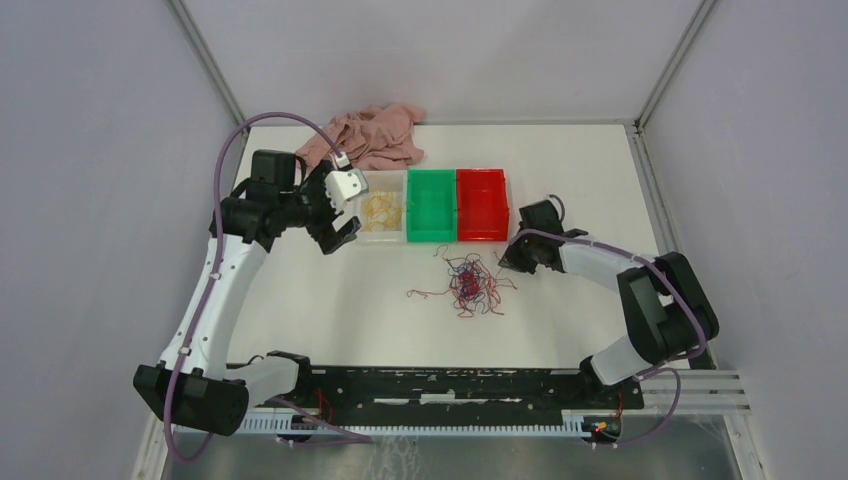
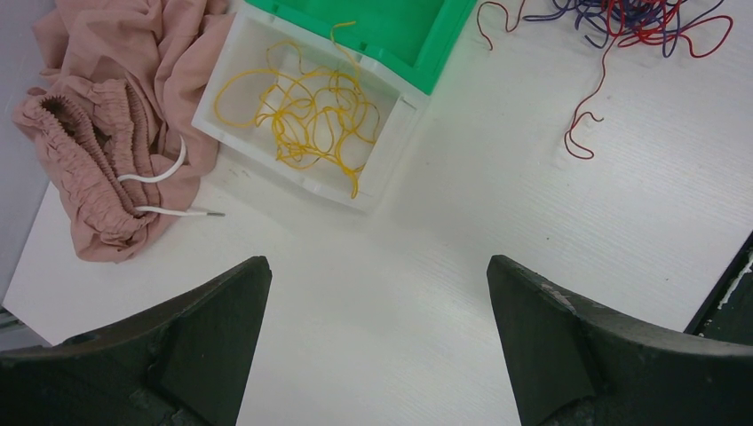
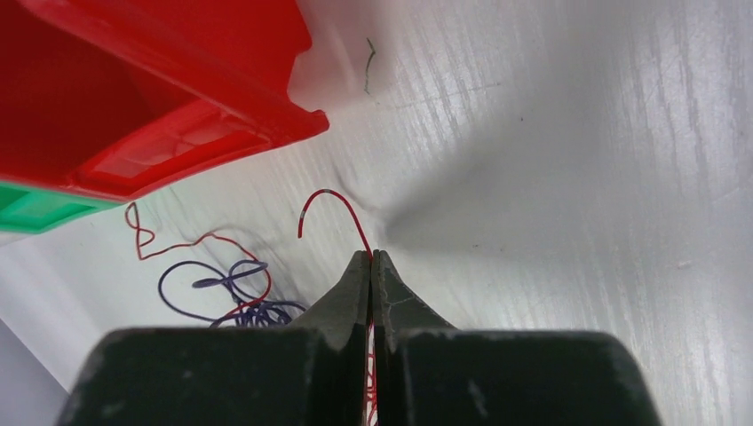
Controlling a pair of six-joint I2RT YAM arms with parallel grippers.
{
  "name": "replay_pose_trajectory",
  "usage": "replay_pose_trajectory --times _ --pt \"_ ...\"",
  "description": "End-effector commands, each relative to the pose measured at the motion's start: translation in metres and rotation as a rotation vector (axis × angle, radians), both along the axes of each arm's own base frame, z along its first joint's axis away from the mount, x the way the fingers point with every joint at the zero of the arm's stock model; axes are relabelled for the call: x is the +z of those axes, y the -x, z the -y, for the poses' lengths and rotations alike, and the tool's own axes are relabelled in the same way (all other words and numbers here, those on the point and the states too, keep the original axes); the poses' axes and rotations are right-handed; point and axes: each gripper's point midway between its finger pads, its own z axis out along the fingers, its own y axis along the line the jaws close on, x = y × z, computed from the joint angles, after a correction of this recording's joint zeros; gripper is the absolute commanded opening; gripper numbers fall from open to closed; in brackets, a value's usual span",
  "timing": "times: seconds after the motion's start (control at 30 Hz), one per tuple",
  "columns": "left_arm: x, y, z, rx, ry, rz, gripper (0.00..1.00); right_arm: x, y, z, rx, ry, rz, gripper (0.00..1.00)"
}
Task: Untangle the cables
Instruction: Pick up the cable at the center of the board.
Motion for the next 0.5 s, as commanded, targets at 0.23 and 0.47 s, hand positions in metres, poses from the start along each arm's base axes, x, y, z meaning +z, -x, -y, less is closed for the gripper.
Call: replay_pose_trajectory --times 0.23,0.47 --pt "0.004 0.005 0.001 -0.025 -0.004 0.037 0.99 0.120 -0.003 0.020 0.017 0.028 0.319 0.00" --pt "0.002 0.007 0.001 -0.030 -0.004 0.033 0.99 0.197 0.015 0.033 0.034 0.024 0.489 0.00"
